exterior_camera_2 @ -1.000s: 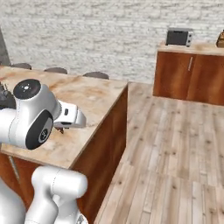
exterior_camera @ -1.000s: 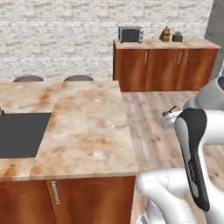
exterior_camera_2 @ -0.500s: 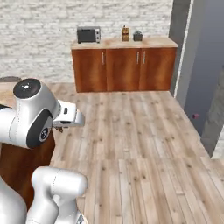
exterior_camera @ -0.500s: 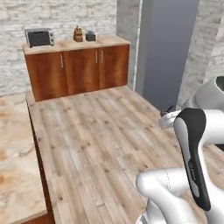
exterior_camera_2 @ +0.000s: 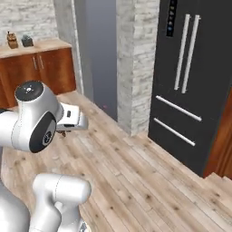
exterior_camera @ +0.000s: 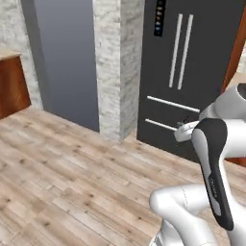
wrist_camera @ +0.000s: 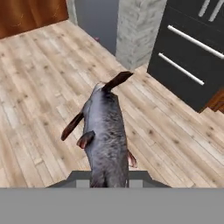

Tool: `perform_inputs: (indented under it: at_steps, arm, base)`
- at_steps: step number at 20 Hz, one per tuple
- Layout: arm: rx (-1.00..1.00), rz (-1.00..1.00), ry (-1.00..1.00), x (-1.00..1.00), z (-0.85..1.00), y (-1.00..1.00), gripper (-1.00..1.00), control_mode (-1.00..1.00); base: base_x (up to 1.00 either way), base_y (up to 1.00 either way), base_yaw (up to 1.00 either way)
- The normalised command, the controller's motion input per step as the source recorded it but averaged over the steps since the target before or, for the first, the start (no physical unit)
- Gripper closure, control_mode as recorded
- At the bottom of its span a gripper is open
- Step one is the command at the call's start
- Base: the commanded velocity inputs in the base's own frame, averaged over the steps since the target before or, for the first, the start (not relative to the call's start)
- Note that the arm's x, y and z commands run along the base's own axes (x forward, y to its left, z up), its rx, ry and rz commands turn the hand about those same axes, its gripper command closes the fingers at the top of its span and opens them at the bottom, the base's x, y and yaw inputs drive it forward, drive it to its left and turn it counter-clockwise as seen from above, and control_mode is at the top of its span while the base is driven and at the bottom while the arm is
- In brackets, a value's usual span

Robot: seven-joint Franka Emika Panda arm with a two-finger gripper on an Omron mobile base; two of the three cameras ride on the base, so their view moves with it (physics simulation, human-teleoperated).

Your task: Take the fish from the oven and place it on the plate on the counter.

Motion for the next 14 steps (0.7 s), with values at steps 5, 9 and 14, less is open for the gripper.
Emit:
perform_inputs:
  at_steps: [5, 9, 14]
  arm:
    - [0.00, 0.00, 0.00, 0.00, 0.00, 0.00, 1.00, 1.00]
    - [0.00, 0.00, 0.00, 0.00, 0.00, 0.00, 1.00, 1.00]
    - [0.00, 0.00, 0.00, 0.00, 0.00, 0.00, 1.00, 1.00]
  base:
    - [0.00, 0.00, -0.98]
    - [0.00, 0.00, -0.97]
    - [0.00, 0.00, -0.99]
